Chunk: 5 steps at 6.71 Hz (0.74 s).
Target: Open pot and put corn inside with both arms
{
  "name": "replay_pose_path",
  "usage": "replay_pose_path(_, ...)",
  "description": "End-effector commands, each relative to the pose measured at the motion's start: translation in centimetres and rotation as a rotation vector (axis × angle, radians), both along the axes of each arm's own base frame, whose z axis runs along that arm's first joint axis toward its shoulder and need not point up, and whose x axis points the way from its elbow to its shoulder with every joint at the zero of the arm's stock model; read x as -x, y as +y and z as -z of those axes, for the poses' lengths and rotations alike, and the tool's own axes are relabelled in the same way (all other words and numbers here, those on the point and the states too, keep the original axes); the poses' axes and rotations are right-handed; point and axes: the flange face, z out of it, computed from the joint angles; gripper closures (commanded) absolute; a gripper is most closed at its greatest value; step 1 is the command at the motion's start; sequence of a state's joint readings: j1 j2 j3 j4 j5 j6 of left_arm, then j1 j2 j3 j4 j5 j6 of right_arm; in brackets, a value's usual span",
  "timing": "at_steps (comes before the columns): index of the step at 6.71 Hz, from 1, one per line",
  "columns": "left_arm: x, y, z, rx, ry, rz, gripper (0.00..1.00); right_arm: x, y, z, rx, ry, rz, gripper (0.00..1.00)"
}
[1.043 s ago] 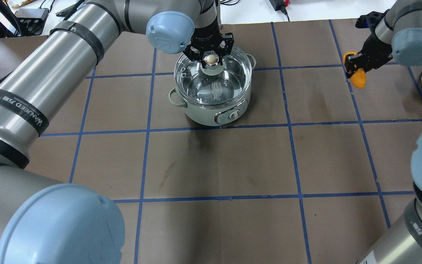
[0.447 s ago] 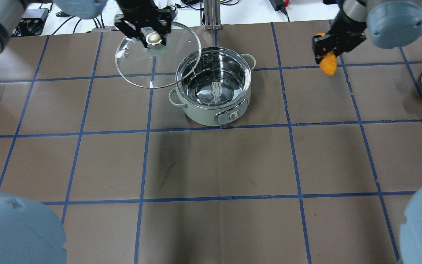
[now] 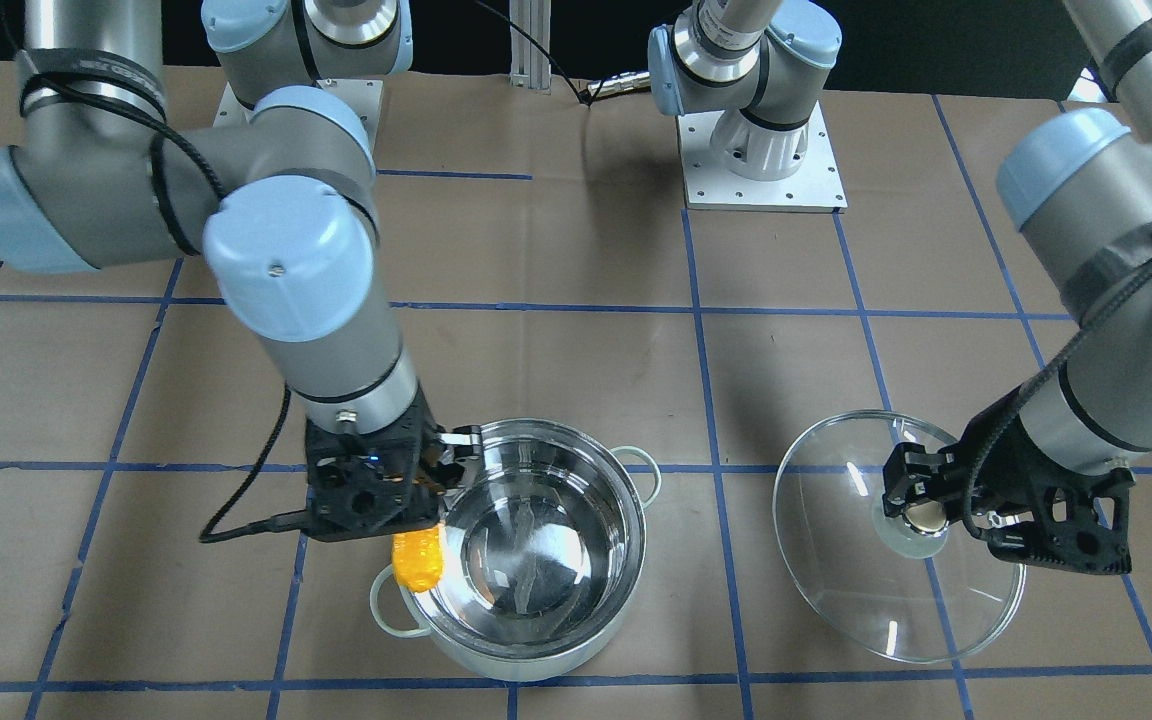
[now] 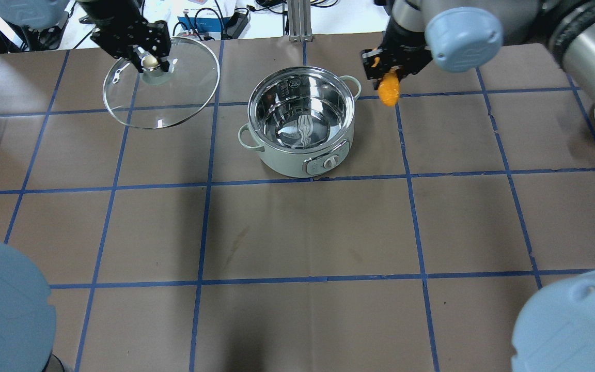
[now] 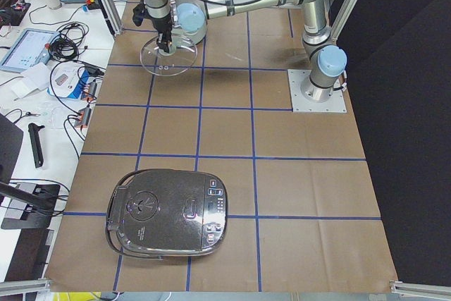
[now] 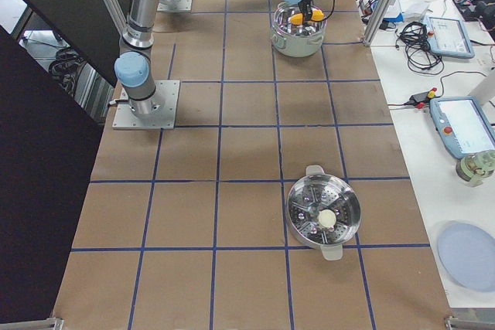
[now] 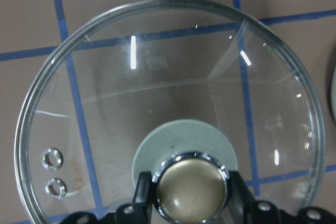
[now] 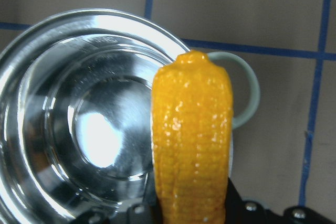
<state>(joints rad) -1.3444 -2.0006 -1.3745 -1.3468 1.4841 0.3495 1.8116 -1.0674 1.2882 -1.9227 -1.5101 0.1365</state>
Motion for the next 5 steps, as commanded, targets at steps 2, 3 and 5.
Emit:
replay_pose_path(2, -1.5, 2.5, 12.9, 0.054, -0.011, -0.020, 0.77, -5.9, -1.0, 8.2, -0.023, 0.045, 0.017, 0.91)
replay_pose_path(3, -0.9, 2.4, 14.0, 0.038, 0.007, -0.035, 0.77, -5.9, -1.2, 10.3, -0.024, 0.047, 0.017, 0.90)
replay_pose_path(5, 1.1, 2.6, 12.8, 0.060, 0.047, -0.021, 0.01, -5.9, -1.2, 11.9, -0.018, 0.046, 0.016, 0.85)
